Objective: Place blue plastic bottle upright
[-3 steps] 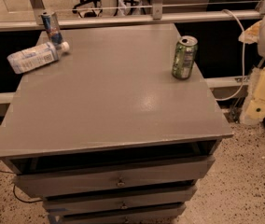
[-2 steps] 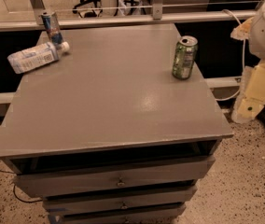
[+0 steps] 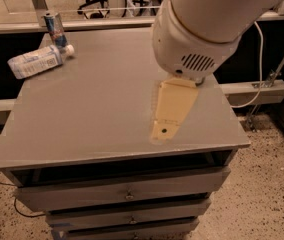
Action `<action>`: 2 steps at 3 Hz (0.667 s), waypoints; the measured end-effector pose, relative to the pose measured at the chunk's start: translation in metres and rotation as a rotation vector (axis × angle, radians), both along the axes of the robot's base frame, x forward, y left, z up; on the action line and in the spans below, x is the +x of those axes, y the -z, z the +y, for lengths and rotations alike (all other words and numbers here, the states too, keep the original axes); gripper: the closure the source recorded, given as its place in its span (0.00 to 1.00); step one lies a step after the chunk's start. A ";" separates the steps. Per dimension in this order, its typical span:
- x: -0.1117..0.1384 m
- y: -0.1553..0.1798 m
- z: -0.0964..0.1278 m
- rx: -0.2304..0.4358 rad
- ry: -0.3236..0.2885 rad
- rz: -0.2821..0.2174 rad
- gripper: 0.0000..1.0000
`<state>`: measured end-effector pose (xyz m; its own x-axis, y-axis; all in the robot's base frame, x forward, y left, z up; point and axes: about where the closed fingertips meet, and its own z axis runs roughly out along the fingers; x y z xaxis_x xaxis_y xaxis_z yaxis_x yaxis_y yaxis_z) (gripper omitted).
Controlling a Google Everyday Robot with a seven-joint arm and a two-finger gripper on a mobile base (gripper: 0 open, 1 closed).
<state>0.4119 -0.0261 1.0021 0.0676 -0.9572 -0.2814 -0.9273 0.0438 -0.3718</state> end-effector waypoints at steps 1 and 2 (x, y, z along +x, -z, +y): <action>-0.004 -0.008 0.003 0.000 -0.005 -0.018 0.00; -0.004 -0.008 0.003 0.000 -0.005 -0.018 0.00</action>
Offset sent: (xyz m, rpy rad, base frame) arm -0.0004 0.0151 0.0133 0.0269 -0.0277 0.0398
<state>0.4075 -0.0227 1.0099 0.0772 -0.9568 -0.2804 -0.9207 0.0396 -0.3883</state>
